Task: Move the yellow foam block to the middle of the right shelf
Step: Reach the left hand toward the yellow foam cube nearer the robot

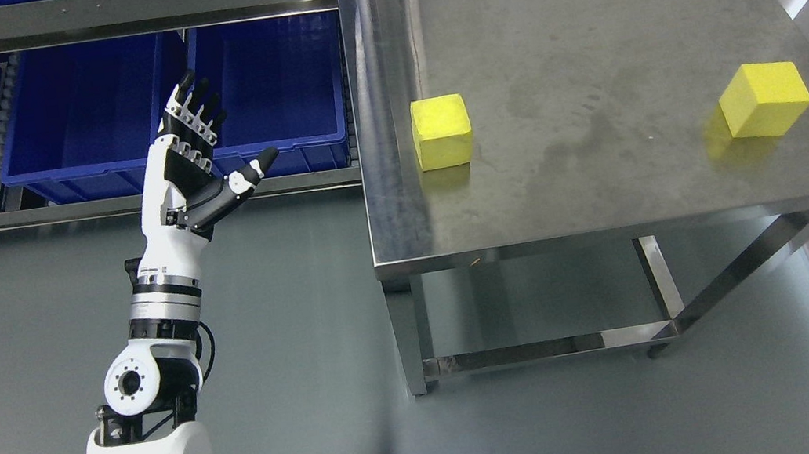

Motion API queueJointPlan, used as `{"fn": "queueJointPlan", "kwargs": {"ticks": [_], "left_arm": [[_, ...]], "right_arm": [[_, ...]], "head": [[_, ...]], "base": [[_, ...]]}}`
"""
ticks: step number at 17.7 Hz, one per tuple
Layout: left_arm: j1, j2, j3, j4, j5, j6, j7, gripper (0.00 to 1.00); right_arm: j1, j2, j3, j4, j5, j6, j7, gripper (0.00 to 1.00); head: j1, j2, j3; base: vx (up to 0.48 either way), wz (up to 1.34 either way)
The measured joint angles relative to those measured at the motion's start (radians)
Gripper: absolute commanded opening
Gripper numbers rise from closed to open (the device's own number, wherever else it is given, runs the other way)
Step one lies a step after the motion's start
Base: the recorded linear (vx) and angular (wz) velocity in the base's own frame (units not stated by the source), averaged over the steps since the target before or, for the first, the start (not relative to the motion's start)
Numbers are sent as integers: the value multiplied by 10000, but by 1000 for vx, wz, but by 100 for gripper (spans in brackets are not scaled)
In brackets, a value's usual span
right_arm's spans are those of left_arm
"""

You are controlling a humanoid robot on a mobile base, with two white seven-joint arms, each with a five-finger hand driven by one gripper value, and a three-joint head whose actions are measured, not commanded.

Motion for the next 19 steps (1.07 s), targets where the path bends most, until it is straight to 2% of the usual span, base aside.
{"fn": "queueJointPlan", "kwargs": {"ticks": [6,9,12,15,19], "left_arm": [[-300,0,-13,-16,0,-232,-1,100],[-417,0,-13,48,-6,-705,-96,98],[-695,53,-142,332,-299,-1041,-1557,97],[-1207,153,-351,866,-1490,-1187,-3229,97],[-2244,258,-669,1838,-3233,-1224,-4133,98]], "right_arm": [[1,0,0,0,0,0,2,100],[1,0,0,0,0,0,2,100],[1,0,0,0,0,0,4,100],[1,0,0,0,0,0,4,100],[1,0,0,0,0,0,4,100]], "head": [[0,0,0],[0,0,0],[0,0,0],[0,0,0],[0,0,0]], "base": [[0,-18],[-3,19],[0,0],[0,0],[0,0]]}}
